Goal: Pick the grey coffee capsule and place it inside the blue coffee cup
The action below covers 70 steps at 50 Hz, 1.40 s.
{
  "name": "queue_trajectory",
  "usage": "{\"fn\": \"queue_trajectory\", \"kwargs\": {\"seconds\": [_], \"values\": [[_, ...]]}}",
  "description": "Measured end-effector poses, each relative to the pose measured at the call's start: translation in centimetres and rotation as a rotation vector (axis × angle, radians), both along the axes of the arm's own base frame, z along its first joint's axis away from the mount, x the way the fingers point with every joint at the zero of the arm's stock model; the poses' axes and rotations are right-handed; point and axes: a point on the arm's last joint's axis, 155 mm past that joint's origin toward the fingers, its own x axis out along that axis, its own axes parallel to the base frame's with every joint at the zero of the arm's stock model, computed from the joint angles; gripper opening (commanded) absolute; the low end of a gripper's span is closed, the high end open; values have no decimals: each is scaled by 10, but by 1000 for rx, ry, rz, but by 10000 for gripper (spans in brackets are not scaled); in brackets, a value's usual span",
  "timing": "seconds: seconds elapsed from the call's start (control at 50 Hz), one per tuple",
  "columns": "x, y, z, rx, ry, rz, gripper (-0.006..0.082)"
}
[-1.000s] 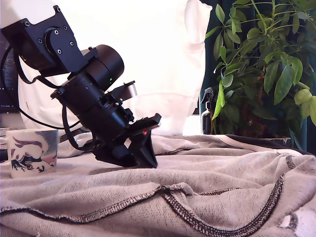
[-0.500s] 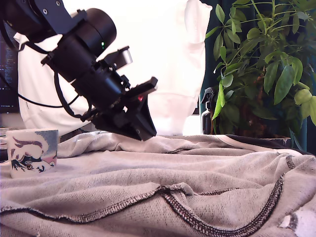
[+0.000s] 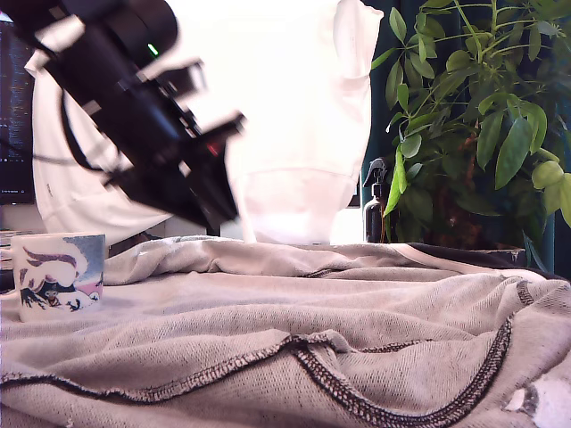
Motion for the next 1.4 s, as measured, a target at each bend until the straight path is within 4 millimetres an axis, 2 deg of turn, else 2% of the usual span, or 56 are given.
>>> {"fn": "queue_trajectory", "kwargs": {"seconds": [0.12,0.22,0.42,0.54,0.96,1.06,1.24,1.4], "values": [[1,27,32,-2,-45,64,178],[-2,50,44,17,-49,112,178],[-16,94,23,104,72,202,178],[-19,113,15,141,108,247,178],[-16,153,8,203,135,351,185],[-16,157,8,206,139,360,249],[-18,157,7,209,148,360,538],[-22,158,3,217,167,358,548]]}}
